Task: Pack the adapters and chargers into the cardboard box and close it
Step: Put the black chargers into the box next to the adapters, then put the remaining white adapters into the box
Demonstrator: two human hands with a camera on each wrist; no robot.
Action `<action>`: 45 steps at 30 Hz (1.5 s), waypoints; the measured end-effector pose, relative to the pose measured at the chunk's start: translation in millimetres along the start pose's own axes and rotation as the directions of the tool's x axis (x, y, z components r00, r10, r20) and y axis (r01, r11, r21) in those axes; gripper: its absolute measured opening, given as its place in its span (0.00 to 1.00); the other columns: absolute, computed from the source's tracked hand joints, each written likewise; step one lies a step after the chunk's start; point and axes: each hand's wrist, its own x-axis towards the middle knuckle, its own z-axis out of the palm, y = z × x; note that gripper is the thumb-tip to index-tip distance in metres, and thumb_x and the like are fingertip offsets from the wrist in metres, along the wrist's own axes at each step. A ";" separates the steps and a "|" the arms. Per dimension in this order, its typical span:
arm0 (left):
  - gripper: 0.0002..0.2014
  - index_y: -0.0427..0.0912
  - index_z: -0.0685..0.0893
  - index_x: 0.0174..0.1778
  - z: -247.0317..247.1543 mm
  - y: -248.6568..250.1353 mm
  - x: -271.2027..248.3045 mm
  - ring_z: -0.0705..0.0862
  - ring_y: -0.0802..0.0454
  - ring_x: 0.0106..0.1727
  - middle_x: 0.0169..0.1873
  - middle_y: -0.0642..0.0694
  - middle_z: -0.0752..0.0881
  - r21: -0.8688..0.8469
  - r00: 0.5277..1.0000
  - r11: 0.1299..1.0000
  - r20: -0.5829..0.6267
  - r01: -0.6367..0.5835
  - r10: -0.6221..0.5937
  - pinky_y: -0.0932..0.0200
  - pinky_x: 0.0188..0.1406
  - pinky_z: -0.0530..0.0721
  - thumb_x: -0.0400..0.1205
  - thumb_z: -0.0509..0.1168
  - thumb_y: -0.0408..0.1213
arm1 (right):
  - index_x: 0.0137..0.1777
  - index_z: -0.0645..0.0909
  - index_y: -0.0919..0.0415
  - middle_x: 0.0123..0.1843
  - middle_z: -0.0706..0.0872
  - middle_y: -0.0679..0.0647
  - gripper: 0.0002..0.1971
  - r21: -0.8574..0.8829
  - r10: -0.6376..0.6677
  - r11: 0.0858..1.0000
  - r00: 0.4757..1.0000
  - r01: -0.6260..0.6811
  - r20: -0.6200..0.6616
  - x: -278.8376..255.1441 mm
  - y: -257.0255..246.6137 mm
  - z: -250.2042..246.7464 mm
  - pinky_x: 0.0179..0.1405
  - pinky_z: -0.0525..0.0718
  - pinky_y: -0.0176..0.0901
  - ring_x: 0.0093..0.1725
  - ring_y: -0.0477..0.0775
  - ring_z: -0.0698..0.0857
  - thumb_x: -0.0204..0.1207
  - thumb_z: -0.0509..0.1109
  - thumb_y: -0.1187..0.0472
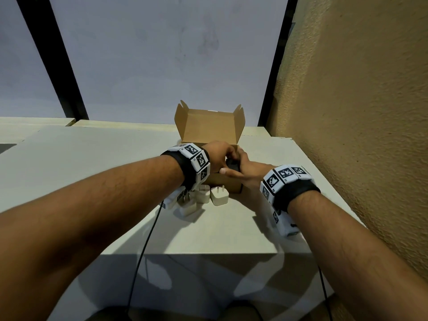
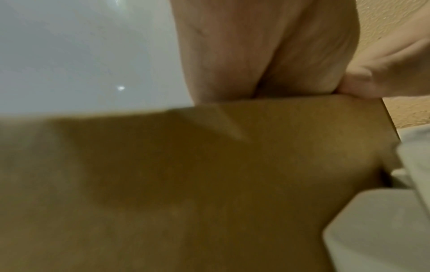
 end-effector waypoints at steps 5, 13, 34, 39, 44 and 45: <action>0.16 0.41 0.86 0.60 -0.2 -2.7 -2.3 0.82 0.52 0.51 0.56 0.45 0.88 -0.028 0.999 0.999 -0.007 -0.035 0.034 0.60 0.54 0.80 0.76 0.72 0.30 | 0.86 0.46 0.52 0.82 0.69 0.59 0.73 -0.002 -0.006 1.000 1.000 0.006 -0.003 3.9 2.5 -0.1 0.79 0.68 0.59 0.80 0.62 0.69 0.43 0.55 0.08; 0.23 0.42 0.78 0.72 -0.8 -5.6 -10.5 0.83 0.49 0.66 0.65 0.46 0.85 -0.016 0.998 0.998 0.022 -0.053 0.053 0.58 0.64 0.79 0.79 0.69 0.29 | 0.85 0.39 0.44 0.84 0.67 0.56 0.67 -0.037 0.011 0.999 0.998 -0.009 0.066 -0.5 -2.4 -5.1 0.79 0.69 0.60 0.81 0.61 0.70 0.48 0.55 0.10; 0.28 0.51 0.81 0.64 4.1 -53.4 -140.7 0.74 0.58 0.54 0.60 0.54 0.75 0.083 0.990 0.989 0.080 -0.121 0.115 0.66 0.55 0.73 0.69 0.77 0.54 | 0.84 0.44 0.42 0.83 0.68 0.54 0.52 -0.075 -0.011 0.997 0.998 0.016 0.062 -20.9 -14.0 -13.6 0.79 0.68 0.61 0.77 0.62 0.73 0.66 0.59 0.20; 0.17 0.51 0.81 0.54 14.8 -49.5 -140.1 0.75 0.54 0.55 0.57 0.52 0.75 0.076 0.994 0.992 0.060 -0.101 0.096 0.62 0.54 0.77 0.72 0.77 0.46 | 0.85 0.41 0.43 0.85 0.65 0.53 0.54 -0.072 0.007 0.997 0.997 -0.001 0.077 -21.4 -15.3 -13.3 0.80 0.66 0.61 0.79 0.62 0.71 0.65 0.58 0.19; 0.13 0.54 0.85 0.60 1.2 -46.7 -140.5 0.72 0.56 0.58 0.61 0.51 0.74 0.034 0.986 0.987 0.043 -0.160 0.159 0.58 0.63 0.75 0.79 0.69 0.46 | 0.86 0.39 0.49 0.86 0.63 0.54 0.47 -0.091 0.027 0.996 0.996 -0.019 0.083 -24.2 -18.4 -14.3 0.81 0.65 0.59 0.80 0.62 0.70 0.77 0.60 0.31; 0.10 0.54 0.87 0.56 -3.8 -46.7 -139.5 0.72 0.58 0.59 0.61 0.51 0.75 0.007 0.985 0.985 0.002 -0.171 0.171 0.58 0.65 0.75 0.79 0.68 0.44 | 0.86 0.40 0.48 0.85 0.64 0.54 0.47 -0.092 0.029 0.995 0.997 -0.022 0.074 -23.7 -17.7 -13.9 0.80 0.66 0.59 0.80 0.63 0.71 0.75 0.60 0.30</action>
